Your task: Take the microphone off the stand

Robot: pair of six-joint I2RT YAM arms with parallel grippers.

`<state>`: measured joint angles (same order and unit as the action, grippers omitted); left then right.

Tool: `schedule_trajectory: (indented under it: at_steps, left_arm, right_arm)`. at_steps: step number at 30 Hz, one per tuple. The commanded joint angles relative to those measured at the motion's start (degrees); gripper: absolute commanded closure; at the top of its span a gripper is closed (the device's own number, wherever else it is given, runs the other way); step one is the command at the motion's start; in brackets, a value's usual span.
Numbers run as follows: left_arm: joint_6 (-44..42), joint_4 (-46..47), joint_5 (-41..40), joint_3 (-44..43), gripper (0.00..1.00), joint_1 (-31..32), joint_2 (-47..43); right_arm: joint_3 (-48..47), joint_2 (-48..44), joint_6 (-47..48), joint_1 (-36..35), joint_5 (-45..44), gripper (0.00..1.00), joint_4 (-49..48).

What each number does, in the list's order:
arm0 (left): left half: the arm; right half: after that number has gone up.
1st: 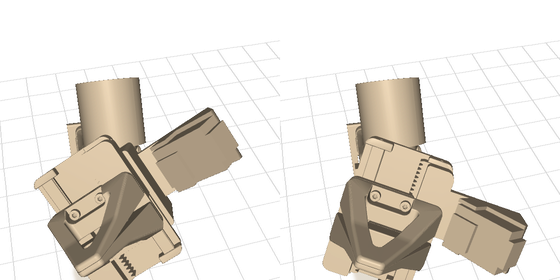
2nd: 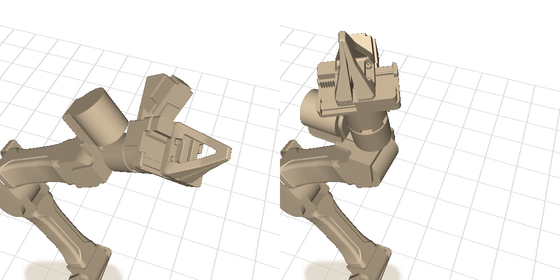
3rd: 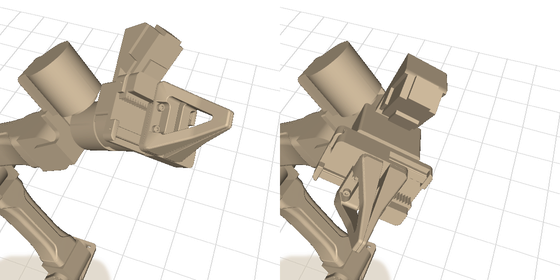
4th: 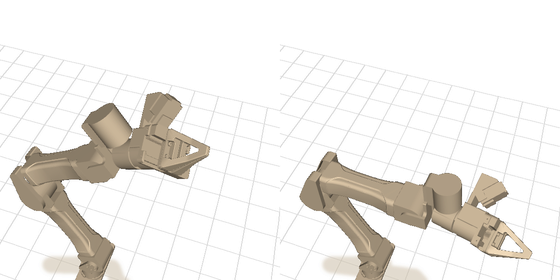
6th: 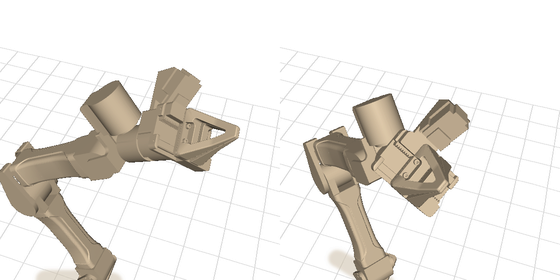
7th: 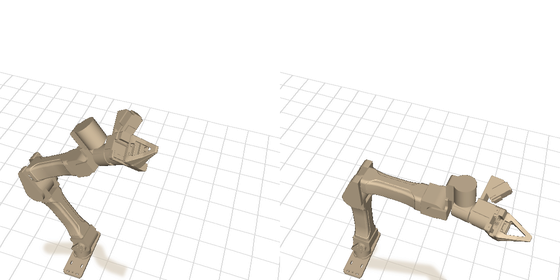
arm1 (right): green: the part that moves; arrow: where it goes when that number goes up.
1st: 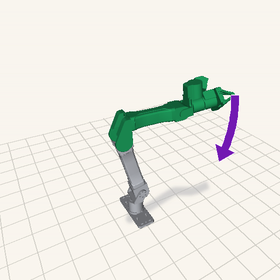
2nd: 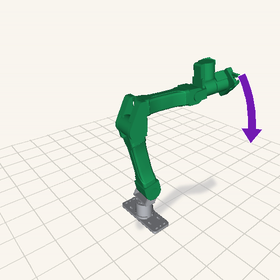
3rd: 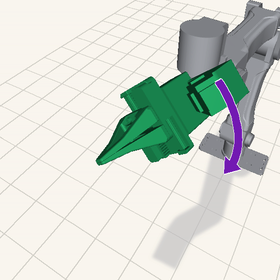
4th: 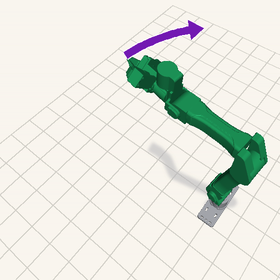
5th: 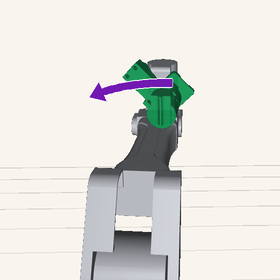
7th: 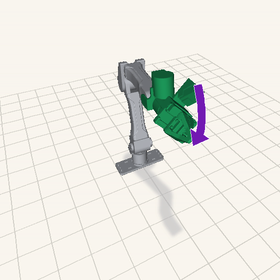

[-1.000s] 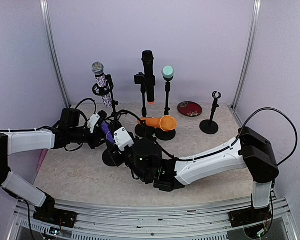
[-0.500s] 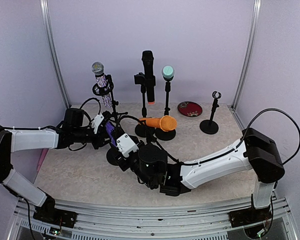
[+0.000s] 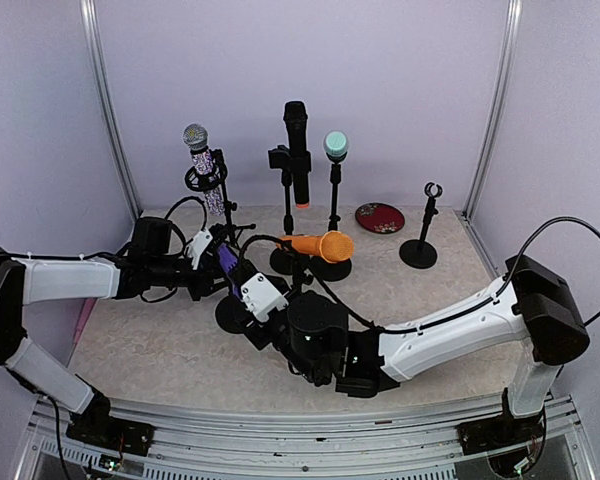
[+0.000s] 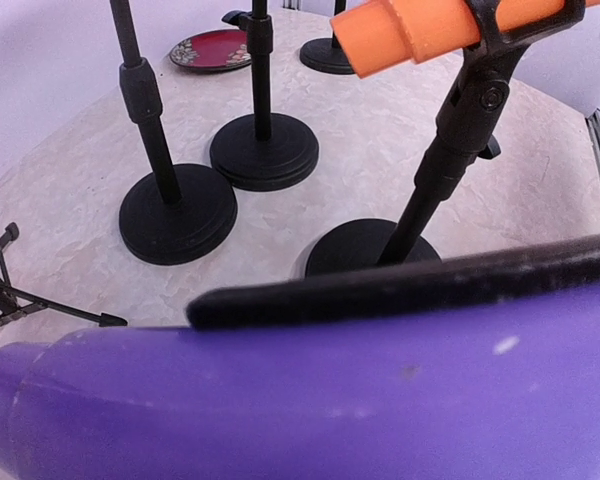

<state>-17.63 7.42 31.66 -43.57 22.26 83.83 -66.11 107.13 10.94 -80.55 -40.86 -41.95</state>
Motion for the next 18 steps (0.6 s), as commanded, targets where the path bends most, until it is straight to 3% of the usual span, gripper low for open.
schedule_trajectory:
  at_steps: [1, 8, 15, 16, 17, 18]
  left_arm:
    - [3.19, -1.99, -21.83, -0.62, 1.0, -5.27, 3.78]
    - [1.79, -2.13, -19.94, -0.24, 1.0, -4.96, 3.04]
    - [-3.72, -6.99, -8.6, -0.73, 1.0, -2.11, 0.57]
    - [-4.66, -7.88, -7.95, -1.1, 0.95, -1.64, 0.15]
    - [-5.34, -9.15, -6.8, -1.72, 0.8, -1.46, -0.11]
    - [-6.04, -12.21, -5.9, -2.62, 0.55, -1.37, -0.29]
  right_arm:
    - [0.52, -10.04, 1.75, -7.11, -3.39, 1.0, -11.44]
    - [2.03, -13.23, 1.71, -9.17, -5.17, 1.0, -9.22]
    - [3.28, -16.23, -0.95, -10.85, -7.57, 1.0, -3.44]
    - [3.56, -16.68, -1.71, -11.0, -7.64, 1.0, -2.49]
    - [3.81, -17.1, -2.6, -11.06, -7.69, 1.0, -1.17]
    - [3.86, -17.39, -3.85, -11.11, -7.59, 1.0, 0.43]
